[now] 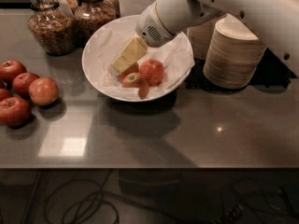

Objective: Pick apple from white bowl

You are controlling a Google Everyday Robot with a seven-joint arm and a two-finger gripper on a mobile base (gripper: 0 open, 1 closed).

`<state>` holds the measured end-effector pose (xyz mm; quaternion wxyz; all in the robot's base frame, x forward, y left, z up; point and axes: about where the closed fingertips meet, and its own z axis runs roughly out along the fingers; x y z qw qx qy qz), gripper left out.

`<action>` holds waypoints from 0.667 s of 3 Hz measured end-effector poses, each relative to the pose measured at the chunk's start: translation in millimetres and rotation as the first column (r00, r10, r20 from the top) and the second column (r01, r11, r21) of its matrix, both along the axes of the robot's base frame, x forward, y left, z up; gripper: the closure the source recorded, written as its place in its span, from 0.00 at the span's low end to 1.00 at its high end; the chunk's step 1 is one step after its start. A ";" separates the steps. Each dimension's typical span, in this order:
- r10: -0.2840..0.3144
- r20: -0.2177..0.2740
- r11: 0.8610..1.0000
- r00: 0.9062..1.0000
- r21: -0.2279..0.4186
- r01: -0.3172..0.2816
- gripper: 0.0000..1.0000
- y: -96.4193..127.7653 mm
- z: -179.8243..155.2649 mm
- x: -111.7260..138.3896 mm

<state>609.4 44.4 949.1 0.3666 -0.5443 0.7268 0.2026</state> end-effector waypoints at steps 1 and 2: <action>-0.009 -0.034 1.000 0.999 -0.019 0.008 0.00 9.8 -19.4 10.1; -0.020 -0.061 0.999 0.998 -0.028 0.019 0.00 15.3 -33.8 17.9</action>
Offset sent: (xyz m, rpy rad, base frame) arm 0.0279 0.0175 -0.0478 -0.0361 0.0872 -0.0384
